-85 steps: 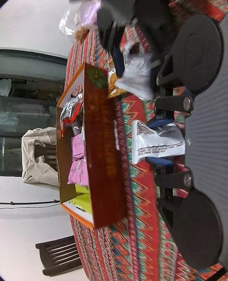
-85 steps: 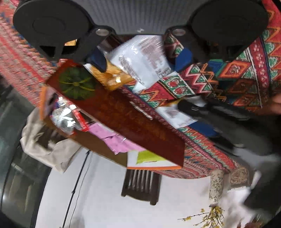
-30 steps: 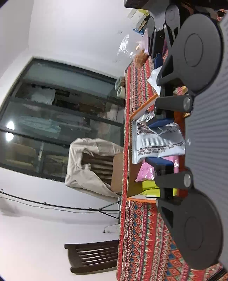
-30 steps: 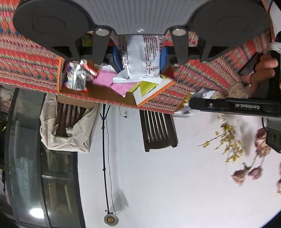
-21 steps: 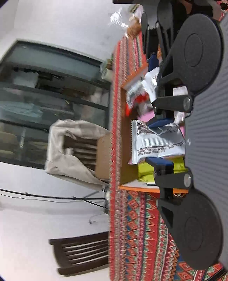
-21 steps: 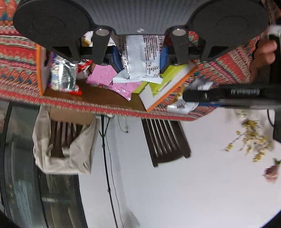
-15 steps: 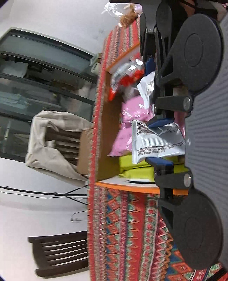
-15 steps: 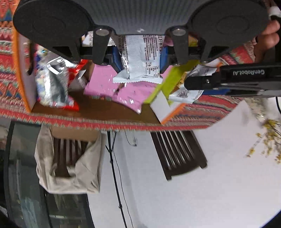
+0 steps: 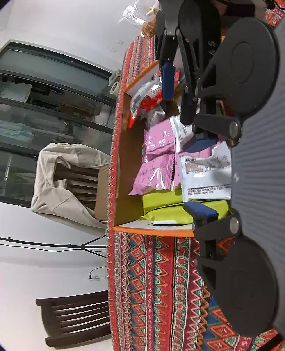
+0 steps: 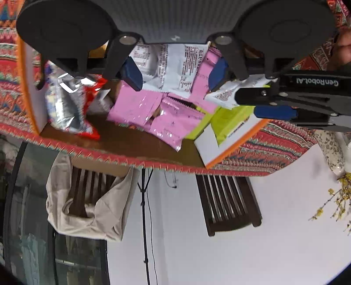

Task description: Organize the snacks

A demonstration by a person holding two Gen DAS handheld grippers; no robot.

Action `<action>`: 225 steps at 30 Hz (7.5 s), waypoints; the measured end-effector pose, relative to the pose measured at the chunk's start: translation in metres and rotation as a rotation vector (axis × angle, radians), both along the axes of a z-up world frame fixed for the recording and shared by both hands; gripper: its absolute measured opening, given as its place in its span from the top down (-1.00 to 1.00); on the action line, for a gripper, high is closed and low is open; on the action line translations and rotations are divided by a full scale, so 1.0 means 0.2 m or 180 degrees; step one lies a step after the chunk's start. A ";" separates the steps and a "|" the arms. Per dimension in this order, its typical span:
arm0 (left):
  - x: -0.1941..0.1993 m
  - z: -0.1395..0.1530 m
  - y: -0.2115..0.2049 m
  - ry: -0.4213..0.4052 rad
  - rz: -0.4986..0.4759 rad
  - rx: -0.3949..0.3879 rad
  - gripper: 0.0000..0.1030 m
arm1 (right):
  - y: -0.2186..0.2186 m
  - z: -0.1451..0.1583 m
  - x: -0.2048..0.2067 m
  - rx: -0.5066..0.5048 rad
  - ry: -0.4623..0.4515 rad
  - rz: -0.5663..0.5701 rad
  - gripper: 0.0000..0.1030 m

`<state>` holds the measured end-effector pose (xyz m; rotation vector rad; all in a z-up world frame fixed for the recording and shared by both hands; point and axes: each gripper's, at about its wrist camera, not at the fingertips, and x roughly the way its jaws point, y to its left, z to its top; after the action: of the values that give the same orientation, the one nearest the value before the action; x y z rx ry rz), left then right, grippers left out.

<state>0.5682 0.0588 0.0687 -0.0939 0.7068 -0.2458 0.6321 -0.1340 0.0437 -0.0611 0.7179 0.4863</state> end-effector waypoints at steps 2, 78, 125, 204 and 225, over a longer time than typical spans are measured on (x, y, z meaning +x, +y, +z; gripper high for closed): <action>-0.06 0.06 0.00 -0.0046 -0.0014 0.0012 -0.02 | -0.03 0.06 -0.04 0.0009 -0.0050 -0.0016 -0.28; -0.81 -0.21 -0.67 -0.0234 -0.0404 0.0289 -0.69 | -0.79 -0.27 -0.67 -0.0070 -0.0005 -0.1015 0.02; -1.30 -0.19 -0.46 -0.0047 -0.0284 -0.0154 0.67 | -0.84 -0.15 -1.51 0.0120 -0.0338 -0.0556 0.24; -0.74 0.90 -0.07 -0.0406 0.0370 0.0281 -0.97 | -0.66 0.88 -0.72 -0.0090 -0.0320 -0.0836 -0.70; -2.24 0.46 -0.04 -0.1582 0.0485 0.0359 -1.00 | -0.73 0.69 -2.23 -0.0033 -0.1563 -0.0744 -1.00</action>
<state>0.1206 0.0509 0.1606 0.0221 0.2163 -0.0758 0.1862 -0.2800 0.1821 -0.1008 0.2405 0.2275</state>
